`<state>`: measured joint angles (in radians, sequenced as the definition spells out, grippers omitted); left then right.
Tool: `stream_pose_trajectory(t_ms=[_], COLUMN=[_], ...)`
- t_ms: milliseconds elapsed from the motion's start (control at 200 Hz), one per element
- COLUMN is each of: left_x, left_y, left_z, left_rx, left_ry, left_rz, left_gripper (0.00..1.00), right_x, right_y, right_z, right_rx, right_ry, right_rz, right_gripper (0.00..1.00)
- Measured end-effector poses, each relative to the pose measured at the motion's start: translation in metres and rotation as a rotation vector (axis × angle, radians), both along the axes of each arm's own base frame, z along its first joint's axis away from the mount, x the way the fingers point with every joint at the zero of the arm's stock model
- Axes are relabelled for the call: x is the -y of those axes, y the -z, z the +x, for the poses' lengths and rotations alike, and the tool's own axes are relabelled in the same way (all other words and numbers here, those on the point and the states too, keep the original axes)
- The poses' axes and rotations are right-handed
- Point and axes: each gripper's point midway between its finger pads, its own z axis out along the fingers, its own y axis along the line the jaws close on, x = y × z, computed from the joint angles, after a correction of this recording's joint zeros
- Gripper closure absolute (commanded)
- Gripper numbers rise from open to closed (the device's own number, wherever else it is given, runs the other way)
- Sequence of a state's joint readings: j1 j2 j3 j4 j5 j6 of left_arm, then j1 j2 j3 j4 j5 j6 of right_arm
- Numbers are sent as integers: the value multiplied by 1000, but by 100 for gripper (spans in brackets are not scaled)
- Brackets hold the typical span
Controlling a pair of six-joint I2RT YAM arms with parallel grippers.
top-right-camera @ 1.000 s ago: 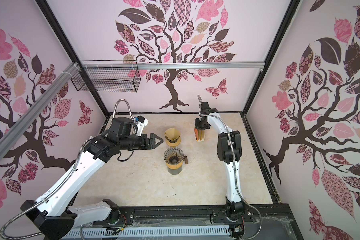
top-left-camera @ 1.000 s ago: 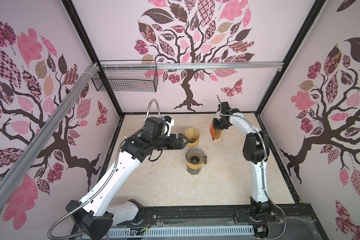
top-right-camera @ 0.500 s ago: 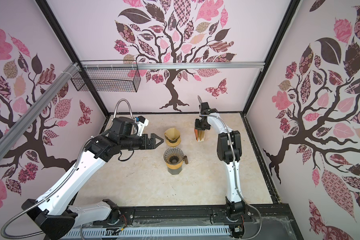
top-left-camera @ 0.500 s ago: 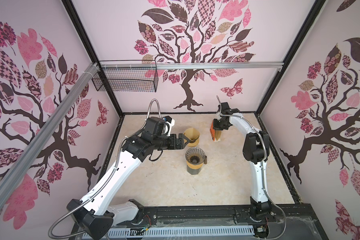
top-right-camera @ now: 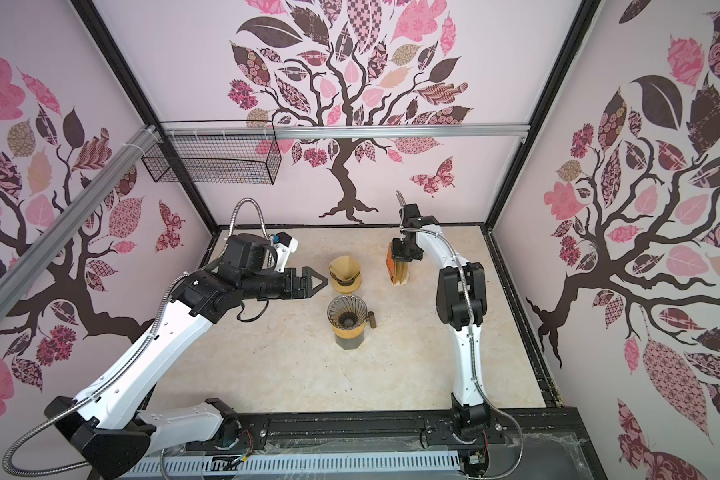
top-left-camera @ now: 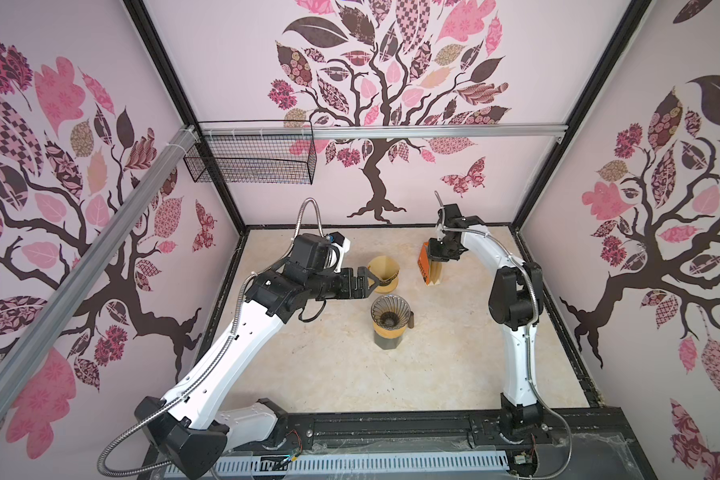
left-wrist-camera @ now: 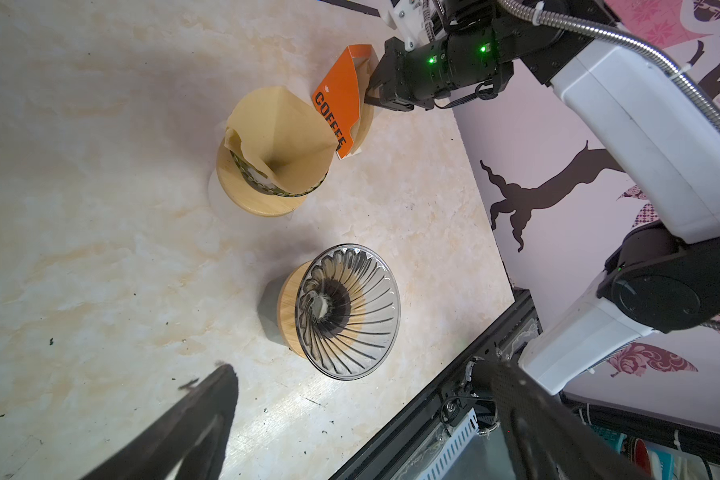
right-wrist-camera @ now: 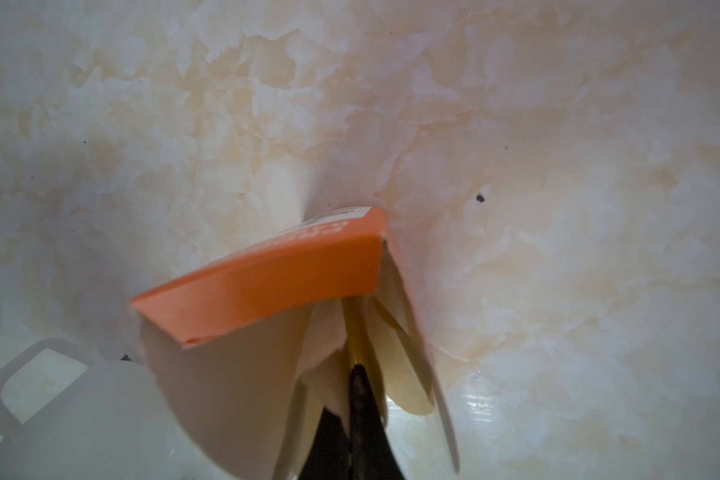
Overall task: Place the coffee filter in the dripper
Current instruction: 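Pull one brown paper filter up out of the box with the right gripper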
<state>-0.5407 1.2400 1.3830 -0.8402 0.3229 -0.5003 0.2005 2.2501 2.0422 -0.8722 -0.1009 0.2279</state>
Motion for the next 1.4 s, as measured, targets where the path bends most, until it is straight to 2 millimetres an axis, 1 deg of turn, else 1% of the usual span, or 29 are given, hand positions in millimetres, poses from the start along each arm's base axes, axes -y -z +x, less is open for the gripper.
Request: stream_pose_trajectory(t_ms=[155,280,810,1000,1205,1400], left_x=[0,0,-1,1,2,3], left_y=[0,0,3,8,16,17], left_z=[0,0,0,1,3,3], left_rx=[2,2,-7,-28,-60,-64], left_ry=[2,2,-4,-6,-15,-14], left_rz=[1,2,5,2,12,13], left_gripper=[2,2,2,2,2,2], right_x=[0,1,6,7,8,8], right_y=[-19,-29,-27,-41,-57,-63], right_z=[-1,-2,-13,-10,-11,-11], right_rx=[34,47,6,34,58,72], right_ry=[1,1,8,12,20,23], right_rz=[5,8,-18,-19,-13,-10], right_gripper=[100,100,100,100,100,100])
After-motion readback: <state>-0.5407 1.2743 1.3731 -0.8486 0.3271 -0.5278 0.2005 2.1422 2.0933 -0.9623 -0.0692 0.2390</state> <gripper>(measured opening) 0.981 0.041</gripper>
